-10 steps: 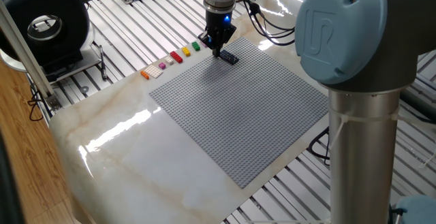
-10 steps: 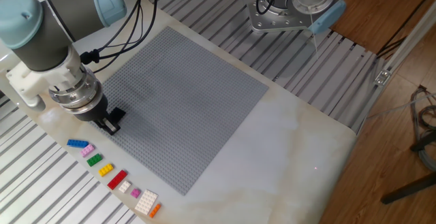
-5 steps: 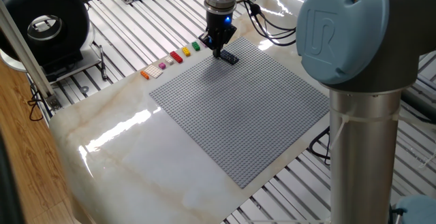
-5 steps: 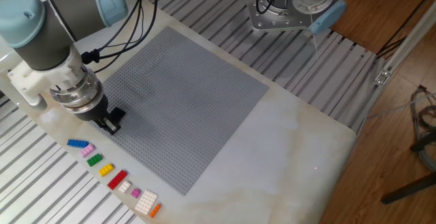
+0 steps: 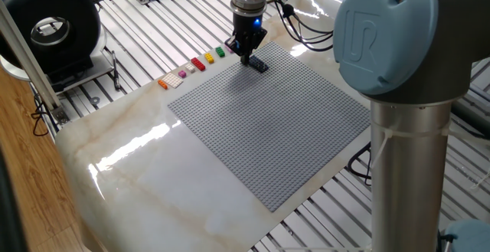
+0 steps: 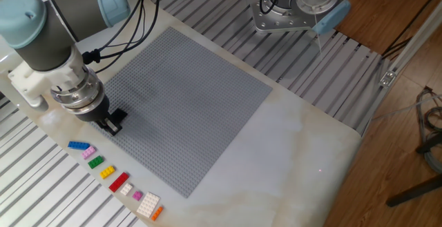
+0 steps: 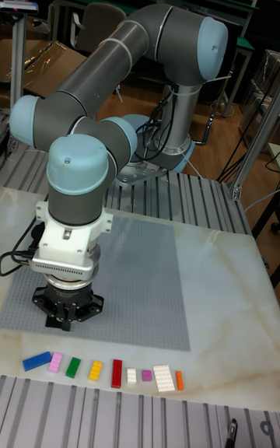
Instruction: Stack small Lego blocks one on top of the other
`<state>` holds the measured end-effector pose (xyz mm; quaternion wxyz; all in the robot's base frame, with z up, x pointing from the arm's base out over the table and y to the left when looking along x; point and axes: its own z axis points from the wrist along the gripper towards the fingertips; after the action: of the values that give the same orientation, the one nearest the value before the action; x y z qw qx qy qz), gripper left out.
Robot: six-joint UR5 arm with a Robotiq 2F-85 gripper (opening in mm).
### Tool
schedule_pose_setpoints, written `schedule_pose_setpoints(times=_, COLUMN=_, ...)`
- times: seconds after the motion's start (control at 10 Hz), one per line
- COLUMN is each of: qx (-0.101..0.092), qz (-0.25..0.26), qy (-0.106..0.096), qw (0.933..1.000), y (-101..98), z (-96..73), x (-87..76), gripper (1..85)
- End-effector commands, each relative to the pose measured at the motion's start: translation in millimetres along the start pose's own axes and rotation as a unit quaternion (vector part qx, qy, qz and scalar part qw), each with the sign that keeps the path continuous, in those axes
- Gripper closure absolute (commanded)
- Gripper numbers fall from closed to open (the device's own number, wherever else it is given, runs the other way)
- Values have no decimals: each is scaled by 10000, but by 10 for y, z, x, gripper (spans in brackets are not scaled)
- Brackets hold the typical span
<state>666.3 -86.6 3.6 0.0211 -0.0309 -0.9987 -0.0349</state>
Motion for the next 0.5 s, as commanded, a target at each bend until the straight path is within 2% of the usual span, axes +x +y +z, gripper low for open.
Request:
schedule_pose_setpoints(times=0.0, qx=-25, qz=-12, qy=8, qw=10000, y=-20, z=-15, x=8, gripper=847)
schedule_pose_setpoints(times=0.4, qx=-46, qz=25, qy=24, qw=10000, y=6, z=-31, x=-1, gripper=847)
